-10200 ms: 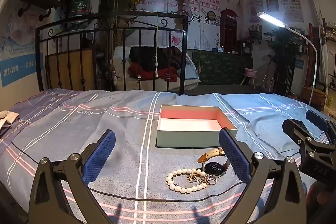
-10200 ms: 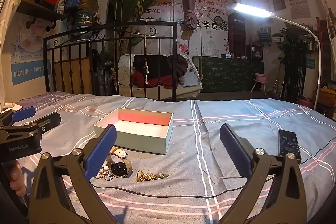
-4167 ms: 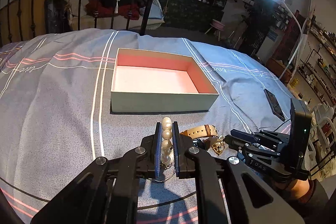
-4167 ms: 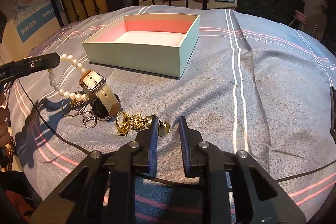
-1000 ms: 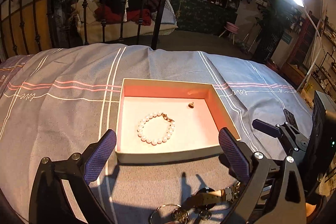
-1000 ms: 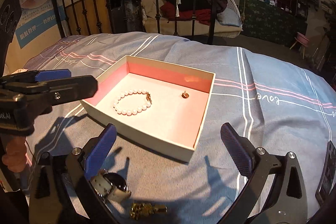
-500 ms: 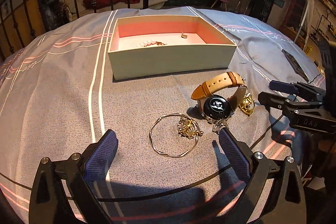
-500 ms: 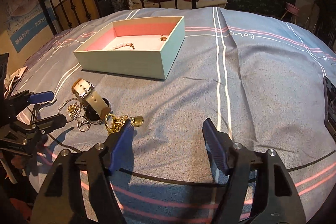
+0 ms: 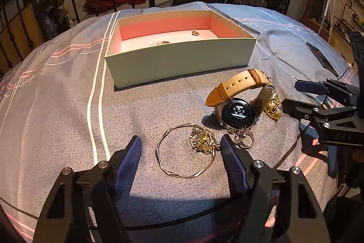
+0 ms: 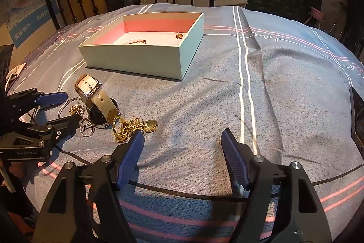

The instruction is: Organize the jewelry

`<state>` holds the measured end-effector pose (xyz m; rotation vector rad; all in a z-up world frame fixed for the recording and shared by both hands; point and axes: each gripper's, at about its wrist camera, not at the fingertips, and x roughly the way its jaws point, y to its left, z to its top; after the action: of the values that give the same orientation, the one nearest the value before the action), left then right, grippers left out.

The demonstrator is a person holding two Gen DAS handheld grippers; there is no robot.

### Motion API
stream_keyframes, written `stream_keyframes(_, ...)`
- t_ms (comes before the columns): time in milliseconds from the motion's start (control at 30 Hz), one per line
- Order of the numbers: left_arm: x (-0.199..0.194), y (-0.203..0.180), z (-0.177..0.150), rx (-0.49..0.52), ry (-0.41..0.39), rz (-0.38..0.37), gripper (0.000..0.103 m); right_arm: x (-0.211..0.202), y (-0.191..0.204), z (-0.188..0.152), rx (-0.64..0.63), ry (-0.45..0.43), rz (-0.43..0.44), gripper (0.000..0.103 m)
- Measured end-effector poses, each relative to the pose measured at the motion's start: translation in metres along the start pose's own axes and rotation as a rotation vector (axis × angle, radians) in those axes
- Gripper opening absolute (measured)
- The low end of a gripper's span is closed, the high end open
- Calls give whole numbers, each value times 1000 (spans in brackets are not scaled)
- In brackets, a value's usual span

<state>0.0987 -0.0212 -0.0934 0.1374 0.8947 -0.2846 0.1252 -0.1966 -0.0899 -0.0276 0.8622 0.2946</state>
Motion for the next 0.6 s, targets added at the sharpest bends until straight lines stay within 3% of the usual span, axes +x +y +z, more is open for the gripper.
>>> stream_keyframes(67, -1, -2, 1, 8, -6, -16, 55, 0, 4, 0, -12, 2, -3, 75)
stream_keyframes(333, 0, 0, 3, -4, -11, -29, 55, 2, 12, 1, -60, 13, -7, 73)
stream_keyframes(500, -2, 4, 3, -33, -22, -51, 55, 0, 14, 5, -84, 7, -6, 53)
stream_keyframes(600, -3, 5, 4, -49, -25, -56, 55, -1, 10, 6, -77, 14, -6, 52)
